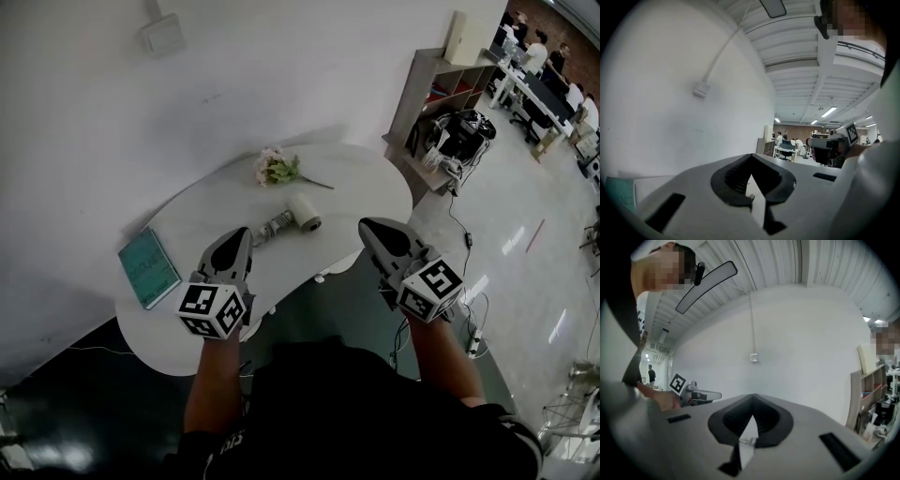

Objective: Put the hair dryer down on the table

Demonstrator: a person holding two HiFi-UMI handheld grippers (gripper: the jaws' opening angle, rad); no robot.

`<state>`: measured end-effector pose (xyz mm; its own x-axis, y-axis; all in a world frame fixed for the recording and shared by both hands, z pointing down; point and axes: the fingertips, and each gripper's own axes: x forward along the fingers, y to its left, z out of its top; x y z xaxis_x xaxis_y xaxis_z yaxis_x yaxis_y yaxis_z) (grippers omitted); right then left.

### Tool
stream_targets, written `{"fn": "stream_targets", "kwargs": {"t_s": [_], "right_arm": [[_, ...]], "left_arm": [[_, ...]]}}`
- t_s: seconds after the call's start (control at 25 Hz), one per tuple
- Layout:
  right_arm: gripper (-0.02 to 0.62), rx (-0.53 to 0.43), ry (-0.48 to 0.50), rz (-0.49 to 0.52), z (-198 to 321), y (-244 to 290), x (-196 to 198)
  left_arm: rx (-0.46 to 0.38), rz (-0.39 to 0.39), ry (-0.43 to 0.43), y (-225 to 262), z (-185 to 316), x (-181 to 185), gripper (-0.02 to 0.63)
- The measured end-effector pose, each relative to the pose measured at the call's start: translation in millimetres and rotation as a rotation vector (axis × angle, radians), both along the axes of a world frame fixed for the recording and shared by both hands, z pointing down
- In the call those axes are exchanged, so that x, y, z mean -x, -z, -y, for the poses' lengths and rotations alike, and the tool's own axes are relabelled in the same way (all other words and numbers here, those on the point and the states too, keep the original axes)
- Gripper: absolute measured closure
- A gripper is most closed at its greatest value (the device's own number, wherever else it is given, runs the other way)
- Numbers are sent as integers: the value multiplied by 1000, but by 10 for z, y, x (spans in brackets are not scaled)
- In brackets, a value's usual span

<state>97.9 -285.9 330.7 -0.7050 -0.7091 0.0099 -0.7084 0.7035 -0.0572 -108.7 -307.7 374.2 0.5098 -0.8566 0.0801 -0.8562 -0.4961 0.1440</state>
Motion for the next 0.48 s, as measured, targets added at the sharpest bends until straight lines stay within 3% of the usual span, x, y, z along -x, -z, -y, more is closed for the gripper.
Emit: {"fn": "stream_targets", "kwargs": {"t_s": [0.2,0.48], "right_arm": [[592,0,0,2,-20,-34,-181],[592,16,-19,18,-6,-126,-548]], "left_arm": [[8,25,34,-70,10,-84,598],[-40,49,124,-14,12,-184,597]]}}
